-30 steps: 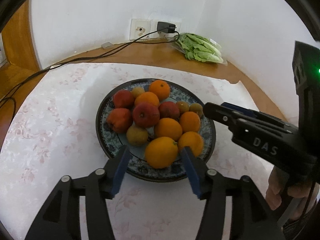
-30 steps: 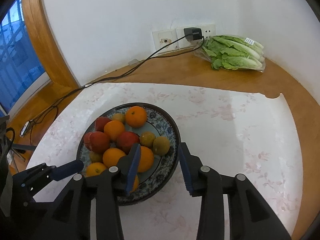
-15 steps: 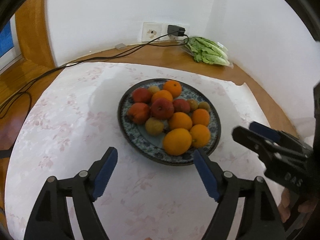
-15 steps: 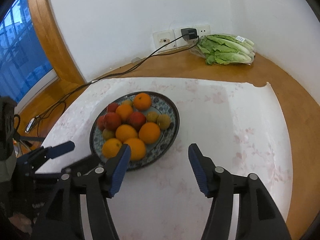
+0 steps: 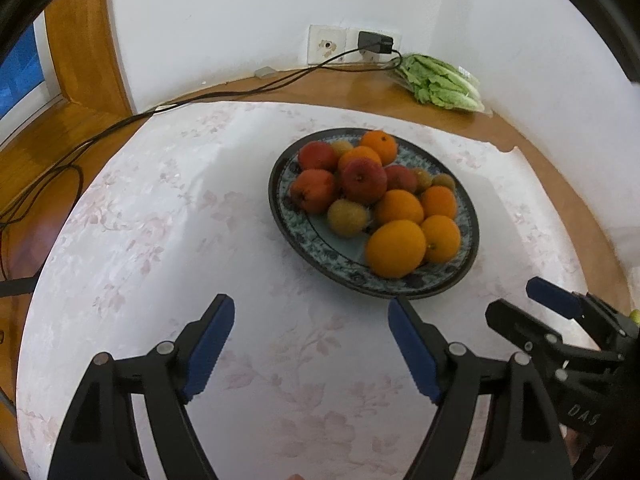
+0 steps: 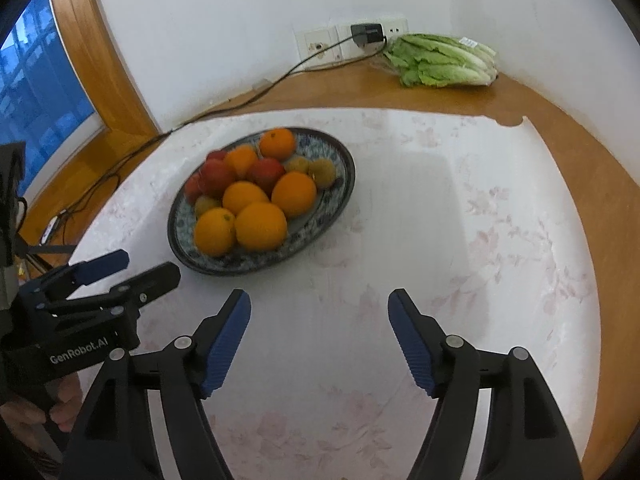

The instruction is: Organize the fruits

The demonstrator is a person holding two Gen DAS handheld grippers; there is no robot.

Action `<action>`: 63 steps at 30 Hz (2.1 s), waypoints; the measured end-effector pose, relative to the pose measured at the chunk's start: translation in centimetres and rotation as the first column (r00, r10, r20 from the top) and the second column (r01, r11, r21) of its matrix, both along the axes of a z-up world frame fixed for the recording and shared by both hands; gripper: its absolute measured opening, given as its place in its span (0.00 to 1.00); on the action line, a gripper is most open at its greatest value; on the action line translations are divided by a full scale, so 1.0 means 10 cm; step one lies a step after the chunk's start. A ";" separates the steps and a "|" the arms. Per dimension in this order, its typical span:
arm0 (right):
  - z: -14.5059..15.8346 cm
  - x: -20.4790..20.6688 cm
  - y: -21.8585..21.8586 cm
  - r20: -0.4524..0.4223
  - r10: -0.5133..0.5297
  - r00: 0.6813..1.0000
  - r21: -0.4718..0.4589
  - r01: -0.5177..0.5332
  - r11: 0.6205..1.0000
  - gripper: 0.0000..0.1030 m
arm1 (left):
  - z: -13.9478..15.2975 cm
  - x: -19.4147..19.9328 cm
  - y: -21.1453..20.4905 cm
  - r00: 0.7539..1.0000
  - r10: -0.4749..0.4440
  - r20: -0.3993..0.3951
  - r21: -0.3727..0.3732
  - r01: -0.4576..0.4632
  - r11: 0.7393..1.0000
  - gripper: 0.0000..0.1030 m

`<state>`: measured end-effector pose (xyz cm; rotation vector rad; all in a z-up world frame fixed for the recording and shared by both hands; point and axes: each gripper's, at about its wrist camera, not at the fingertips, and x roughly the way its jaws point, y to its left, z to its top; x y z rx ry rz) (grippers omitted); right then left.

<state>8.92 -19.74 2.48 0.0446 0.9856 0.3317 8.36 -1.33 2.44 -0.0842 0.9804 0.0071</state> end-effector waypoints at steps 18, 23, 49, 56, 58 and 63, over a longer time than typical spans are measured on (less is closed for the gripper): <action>-0.16 0.01 0.06 -0.014 -0.020 1.000 -0.057 0.019 0.998 0.71 | -0.14 0.04 -0.12 1.000 -0.019 -0.018 0.024 0.019 1.000 0.80; -0.16 0.01 0.07 -0.011 -0.023 1.000 -0.061 0.022 0.998 0.71 | -0.14 0.04 -0.11 1.000 -0.009 -0.013 0.024 0.009 1.000 0.80; -0.17 0.00 0.07 -0.007 -0.020 1.000 -0.076 0.019 0.997 0.72 | -0.15 0.03 -0.09 1.000 -0.005 -0.021 0.022 0.006 1.000 0.80; -0.18 0.00 0.07 -0.006 -0.020 1.000 -0.076 0.019 0.997 0.73 | -0.15 0.03 -0.09 1.000 -0.005 -0.022 0.024 0.005 1.000 0.80; -0.18 0.00 0.08 -0.006 -0.020 1.000 -0.076 0.020 0.997 0.73 | -0.15 0.02 -0.09 1.000 -0.004 -0.022 0.026 0.005 1.000 0.80; -0.18 0.00 0.08 -0.006 -0.020 1.000 -0.076 0.019 0.997 0.73 | -0.15 0.03 -0.09 1.000 -0.004 -0.023 0.024 0.005 1.000 0.80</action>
